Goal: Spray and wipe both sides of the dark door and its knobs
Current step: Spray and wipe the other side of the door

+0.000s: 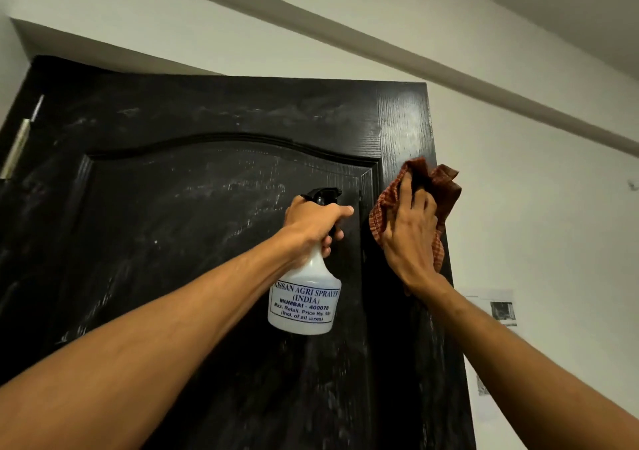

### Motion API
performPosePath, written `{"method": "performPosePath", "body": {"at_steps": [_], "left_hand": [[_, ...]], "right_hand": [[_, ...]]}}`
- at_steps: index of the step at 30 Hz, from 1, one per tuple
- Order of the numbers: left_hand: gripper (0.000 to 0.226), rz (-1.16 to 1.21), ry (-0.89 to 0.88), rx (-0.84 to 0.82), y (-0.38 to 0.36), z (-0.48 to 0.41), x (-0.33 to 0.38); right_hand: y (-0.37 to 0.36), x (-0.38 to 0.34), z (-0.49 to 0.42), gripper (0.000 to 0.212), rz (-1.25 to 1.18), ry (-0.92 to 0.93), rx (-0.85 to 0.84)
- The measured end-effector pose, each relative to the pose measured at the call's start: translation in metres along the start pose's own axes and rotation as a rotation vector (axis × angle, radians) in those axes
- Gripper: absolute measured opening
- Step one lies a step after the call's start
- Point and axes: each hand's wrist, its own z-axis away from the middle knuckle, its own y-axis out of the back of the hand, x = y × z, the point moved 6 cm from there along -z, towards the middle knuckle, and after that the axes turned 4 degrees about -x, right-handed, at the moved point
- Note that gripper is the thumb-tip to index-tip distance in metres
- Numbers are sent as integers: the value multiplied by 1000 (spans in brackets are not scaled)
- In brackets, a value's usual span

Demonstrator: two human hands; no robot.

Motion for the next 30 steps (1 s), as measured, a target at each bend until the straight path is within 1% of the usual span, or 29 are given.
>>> {"method": "performPosePath", "body": {"at_steps": [3,5,10,13,17,18,20,21,22,25,26,27,30], "left_hand": [[31,15,-18,-29,-2,-10,13],[30,15,-29,-30,1,-20,22],[24,-10,-62,-10,3,-41,45],[37,-24,-80,-15,7,-52,61],[28,-34,-88,-16,10,-66,82],[27,-27,-93,-10,11,-70,86],[28,-29,-95,1,14,-75,89],[27,-34,-98,7,11,-77,93],[25,-46,-101,12,9,-79,96],[23,-66,-88,10,12,-83,102],[23,-73,-88,18,14,-86,104],[23,-78,-90,25,15,-88,106],[20,-93,-114,57,21,-91,115]], "right_hand": [[-4,-6,-16,71,35,51,-42],[-9,-11,-31,76,46,54,-72],[-17,-24,-65,62,61,41,-113],[-17,-32,-86,60,98,111,-112],[-20,-29,-114,58,133,67,-126],[-25,-34,-115,58,151,118,-144],[-37,-48,-111,63,207,307,-202],[-38,-45,-117,63,232,363,-198],[-34,-39,-124,62,239,344,-185],[-17,-11,-150,58,142,56,-110],[-18,-11,-153,58,125,30,-99],[-23,-18,-153,58,135,79,-119],[-46,-54,-146,60,162,411,-209]]}}
